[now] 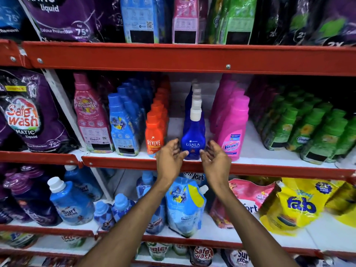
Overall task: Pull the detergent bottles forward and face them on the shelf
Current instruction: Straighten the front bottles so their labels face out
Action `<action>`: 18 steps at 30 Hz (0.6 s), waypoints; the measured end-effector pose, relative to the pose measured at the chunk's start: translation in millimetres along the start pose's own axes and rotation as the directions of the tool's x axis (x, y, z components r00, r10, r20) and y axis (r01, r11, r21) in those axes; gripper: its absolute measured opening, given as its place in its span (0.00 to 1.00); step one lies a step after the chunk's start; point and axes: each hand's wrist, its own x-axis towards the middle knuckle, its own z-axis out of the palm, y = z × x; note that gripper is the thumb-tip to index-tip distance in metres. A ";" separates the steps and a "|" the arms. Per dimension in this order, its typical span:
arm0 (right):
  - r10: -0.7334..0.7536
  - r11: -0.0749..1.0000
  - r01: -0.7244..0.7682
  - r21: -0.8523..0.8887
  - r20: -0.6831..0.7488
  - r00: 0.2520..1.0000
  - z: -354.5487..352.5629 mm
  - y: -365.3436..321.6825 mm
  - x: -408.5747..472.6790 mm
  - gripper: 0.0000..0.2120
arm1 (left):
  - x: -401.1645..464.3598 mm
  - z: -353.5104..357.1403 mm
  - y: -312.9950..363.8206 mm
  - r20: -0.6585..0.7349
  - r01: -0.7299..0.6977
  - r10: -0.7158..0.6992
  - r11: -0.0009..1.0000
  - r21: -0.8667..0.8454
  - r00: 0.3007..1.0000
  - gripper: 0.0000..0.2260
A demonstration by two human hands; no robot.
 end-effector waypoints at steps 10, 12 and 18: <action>-0.038 0.997 0.041 -0.059 0.057 0.998 -3.5 1.3 7.4 0.19 | 7.0 7.8 -4.6 -0.018 0.036 -0.036 0.999 -0.017 0.999 0.21; -0.039 0.998 0.041 -0.050 0.055 0.998 -3.1 3.0 7.7 0.19 | 7.7 8.3 -5.2 -0.016 0.037 -0.037 0.999 -0.018 0.999 0.21; -0.054 0.997 0.056 -0.054 0.040 0.998 -2.5 4.2 7.4 0.19 | 7.1 9.2 -3.5 -0.007 0.023 -0.023 1.000 -0.017 1.000 0.20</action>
